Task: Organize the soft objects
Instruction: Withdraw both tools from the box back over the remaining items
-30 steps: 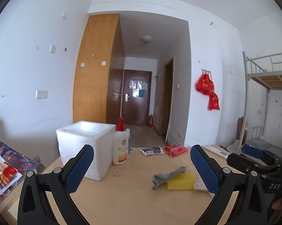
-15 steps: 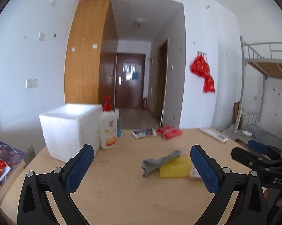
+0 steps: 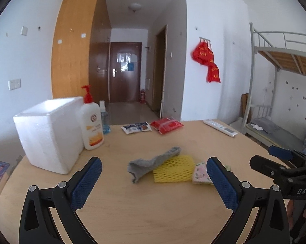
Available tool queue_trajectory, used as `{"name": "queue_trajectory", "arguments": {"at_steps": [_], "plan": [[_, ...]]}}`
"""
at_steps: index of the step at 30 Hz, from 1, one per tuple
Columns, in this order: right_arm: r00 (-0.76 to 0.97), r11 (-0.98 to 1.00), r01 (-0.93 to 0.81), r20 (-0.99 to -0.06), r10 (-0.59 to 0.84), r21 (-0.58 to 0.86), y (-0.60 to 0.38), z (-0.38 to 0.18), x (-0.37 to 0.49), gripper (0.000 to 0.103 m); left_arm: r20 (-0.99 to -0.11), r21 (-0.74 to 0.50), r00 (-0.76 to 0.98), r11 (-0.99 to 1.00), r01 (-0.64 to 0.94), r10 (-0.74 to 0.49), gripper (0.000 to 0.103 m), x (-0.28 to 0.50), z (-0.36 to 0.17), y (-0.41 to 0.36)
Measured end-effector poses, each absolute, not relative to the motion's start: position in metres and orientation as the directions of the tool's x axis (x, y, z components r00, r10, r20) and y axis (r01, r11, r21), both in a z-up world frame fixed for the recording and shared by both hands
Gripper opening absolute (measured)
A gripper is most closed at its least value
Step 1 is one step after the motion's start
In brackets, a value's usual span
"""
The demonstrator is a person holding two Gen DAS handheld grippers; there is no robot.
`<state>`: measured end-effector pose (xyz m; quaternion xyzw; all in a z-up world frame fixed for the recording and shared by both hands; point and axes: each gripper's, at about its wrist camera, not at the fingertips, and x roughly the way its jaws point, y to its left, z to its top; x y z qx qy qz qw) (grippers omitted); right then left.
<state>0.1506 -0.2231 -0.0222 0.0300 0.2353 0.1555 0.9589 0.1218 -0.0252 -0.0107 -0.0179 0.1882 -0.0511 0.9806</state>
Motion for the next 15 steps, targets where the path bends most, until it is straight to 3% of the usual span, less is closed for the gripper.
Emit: {"name": "queue_trajectory", "arguments": {"at_steps": [15], "plan": [[0.748,0.945,-0.294,-0.58,0.321,0.144,-0.218,-0.054,0.201,0.103,-0.481,-0.092,0.862,0.986,0.135,-0.163,0.103,0.183,-0.034,-0.026]]}}
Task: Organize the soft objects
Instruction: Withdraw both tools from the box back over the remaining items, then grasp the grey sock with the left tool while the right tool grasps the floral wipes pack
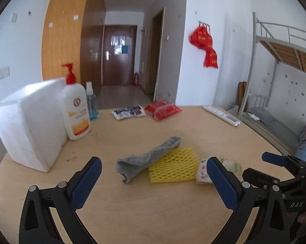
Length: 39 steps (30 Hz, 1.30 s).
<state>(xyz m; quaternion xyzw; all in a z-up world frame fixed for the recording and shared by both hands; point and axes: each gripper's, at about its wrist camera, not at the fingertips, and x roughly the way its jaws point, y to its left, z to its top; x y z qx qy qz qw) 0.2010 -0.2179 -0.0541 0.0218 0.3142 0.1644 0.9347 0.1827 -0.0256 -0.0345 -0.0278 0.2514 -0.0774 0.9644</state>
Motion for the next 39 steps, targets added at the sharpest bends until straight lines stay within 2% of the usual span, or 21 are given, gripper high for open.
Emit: {"name": "queue_trajectory", "arguments": {"at_steps": [3,15,18,20,21,23,25,27,29,32,35,37,39], "plan": [[0.723,0.941,-0.3,-0.608,0.33,0.155,-0.216,-0.061,0.21,0.103,-0.517,-0.099,0.84,0.986,0.134,-0.165,0.101,0.199,-0.044,-0.025],[0.678,0.932,-0.312,-0.644,0.355,0.184,-0.216,-0.071,0.233,0.103,-0.645,-0.118,0.747,0.987,0.111,-0.161,0.084,0.251,-0.074,-0.013],[0.662,0.929,-0.316,-0.656,0.363,0.195,-0.218,-0.076,0.238,0.103,-0.665,-0.108,0.732,0.989,0.097,-0.145,0.075,0.259,-0.08,-0.011],[0.654,0.929,-0.313,-0.664,0.362,0.198,-0.22,-0.08,0.241,0.103,-0.681,-0.112,0.716,0.988,0.108,-0.156,0.063,0.263,-0.084,-0.013],[0.651,0.93,-0.309,-0.668,0.36,0.2,-0.22,-0.081,0.243,0.103,-0.684,-0.112,0.712,0.987,0.111,-0.158,0.061,0.264,-0.085,-0.013],[0.643,0.929,-0.305,-0.674,0.364,0.211,-0.222,-0.084,0.247,0.103,-0.684,-0.103,0.714,0.989,0.108,-0.149,0.045,0.266,-0.087,-0.015],[0.633,0.926,-0.307,-0.679,0.371,0.22,-0.222,-0.086,0.249,0.103,-0.691,-0.1,0.708,0.989,0.109,-0.148,0.033,0.266,-0.089,-0.016],[0.627,0.923,-0.314,-0.681,0.378,0.223,-0.222,-0.087,0.25,0.103,-0.693,-0.117,0.704,0.988,0.104,-0.156,0.029,0.266,-0.09,-0.014],[0.622,0.924,-0.315,-0.688,0.374,0.218,-0.221,-0.088,0.252,0.103,-0.69,-0.127,0.706,0.987,0.099,-0.159,0.018,0.264,-0.089,-0.011],[0.623,0.933,-0.31,-0.702,0.345,0.183,-0.217,-0.089,0.253,0.103,-0.7,-0.117,0.697,0.988,0.102,-0.155,0.011,0.263,-0.091,-0.013],[0.623,0.937,-0.308,-0.71,0.33,0.165,-0.214,-0.09,0.255,0.102,-0.702,-0.115,0.693,0.987,0.116,-0.164,0.011,0.26,-0.092,-0.016],[0.619,0.94,-0.308,-0.719,0.316,0.148,-0.212,-0.091,0.256,0.098,-0.687,-0.115,0.707,0.986,0.122,-0.168,0.011,0.257,-0.088,-0.016],[0.611,0.942,-0.308,-0.73,0.305,0.136,-0.211,-0.094,0.258,0.083,-0.681,-0.125,0.711,0.984,0.128,-0.179,0.011,0.255,-0.087,-0.015]]}}
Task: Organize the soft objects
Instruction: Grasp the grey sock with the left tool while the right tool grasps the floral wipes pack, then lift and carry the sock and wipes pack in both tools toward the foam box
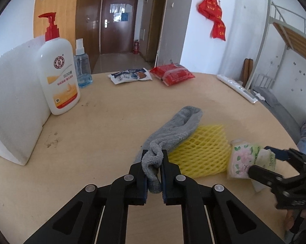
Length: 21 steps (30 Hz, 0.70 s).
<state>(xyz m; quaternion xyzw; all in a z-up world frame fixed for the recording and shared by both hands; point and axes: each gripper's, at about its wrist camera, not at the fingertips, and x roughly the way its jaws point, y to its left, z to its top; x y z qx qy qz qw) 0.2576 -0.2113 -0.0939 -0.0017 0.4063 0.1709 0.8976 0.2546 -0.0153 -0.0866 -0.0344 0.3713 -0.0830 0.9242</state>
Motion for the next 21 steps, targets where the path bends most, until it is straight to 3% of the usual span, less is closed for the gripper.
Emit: {"name": "queue_trajectory", "arguments": {"at_steps": [4,6,9,14,21], "plan": [[0.597,0.938,-0.32,-0.74,0.309,0.133,-0.21,-0.098,0.258,0.072,-0.67,-0.128,0.716,0.981,0.148,-0.196,0.011,0.251,-0.084,-0.018],[0.587,0.931,-0.335,-0.741,0.327,0.146,-0.21,-0.098,0.256,0.05,-0.665,-0.124,0.72,0.98,0.153,-0.197,0.011,0.249,-0.083,-0.019],[0.586,0.926,-0.349,-0.739,0.333,0.141,-0.208,-0.095,0.25,0.036,-0.661,-0.127,0.723,0.98,0.154,-0.2,0.011,0.248,-0.081,-0.019],[0.6,0.921,-0.356,-0.718,0.353,0.155,-0.212,-0.087,0.243,0.028,-0.641,-0.134,0.738,0.978,0.163,-0.211,0.011,0.244,-0.076,-0.02],[0.632,0.902,-0.382,-0.655,0.415,0.202,-0.216,-0.069,0.23,0.027,-0.602,-0.143,0.765,0.973,0.179,-0.23,0.011,0.236,-0.063,-0.02]]}}
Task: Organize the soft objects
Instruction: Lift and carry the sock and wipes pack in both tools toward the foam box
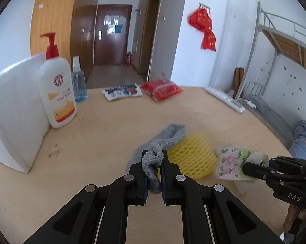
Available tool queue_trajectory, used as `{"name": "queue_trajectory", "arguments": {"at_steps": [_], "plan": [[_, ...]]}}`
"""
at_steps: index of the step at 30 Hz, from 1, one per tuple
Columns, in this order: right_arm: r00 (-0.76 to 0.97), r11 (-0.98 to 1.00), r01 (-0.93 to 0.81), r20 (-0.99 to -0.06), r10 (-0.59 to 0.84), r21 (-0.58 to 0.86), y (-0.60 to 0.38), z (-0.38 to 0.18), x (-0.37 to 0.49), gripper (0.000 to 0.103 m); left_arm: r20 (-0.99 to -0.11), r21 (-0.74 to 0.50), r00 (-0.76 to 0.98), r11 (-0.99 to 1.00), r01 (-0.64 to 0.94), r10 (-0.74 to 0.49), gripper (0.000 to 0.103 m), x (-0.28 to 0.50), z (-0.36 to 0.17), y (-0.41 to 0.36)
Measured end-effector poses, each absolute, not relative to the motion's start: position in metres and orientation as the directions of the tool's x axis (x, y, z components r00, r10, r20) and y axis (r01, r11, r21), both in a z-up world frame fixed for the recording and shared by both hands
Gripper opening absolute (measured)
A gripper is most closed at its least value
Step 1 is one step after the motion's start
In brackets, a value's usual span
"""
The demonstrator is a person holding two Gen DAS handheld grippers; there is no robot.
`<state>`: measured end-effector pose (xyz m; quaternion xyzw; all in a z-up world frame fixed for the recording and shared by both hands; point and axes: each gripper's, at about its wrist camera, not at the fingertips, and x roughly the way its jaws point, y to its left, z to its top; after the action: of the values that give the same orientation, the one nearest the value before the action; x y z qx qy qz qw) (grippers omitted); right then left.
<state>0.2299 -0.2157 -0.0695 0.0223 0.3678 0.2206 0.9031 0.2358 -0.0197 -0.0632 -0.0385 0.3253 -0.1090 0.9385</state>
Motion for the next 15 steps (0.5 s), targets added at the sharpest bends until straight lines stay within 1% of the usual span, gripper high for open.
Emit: {"name": "queue_trajectory", "arguments": {"at_steps": [8,15], "plan": [[0.693,0.912,-0.359,-0.598,0.403,0.199,-0.222,-0.045,0.216,0.028,-0.516,-0.138,0.822,0.97,0.198,-0.241,0.01,0.21,-0.025,-0.017],[0.724,0.911,-0.36,-0.557,0.408,0.199,-0.224,-0.029,0.2,0.028,-0.45,-0.105,0.866,0.976,0.193,-0.22,0.01,0.185,0.004,-0.015]]}}
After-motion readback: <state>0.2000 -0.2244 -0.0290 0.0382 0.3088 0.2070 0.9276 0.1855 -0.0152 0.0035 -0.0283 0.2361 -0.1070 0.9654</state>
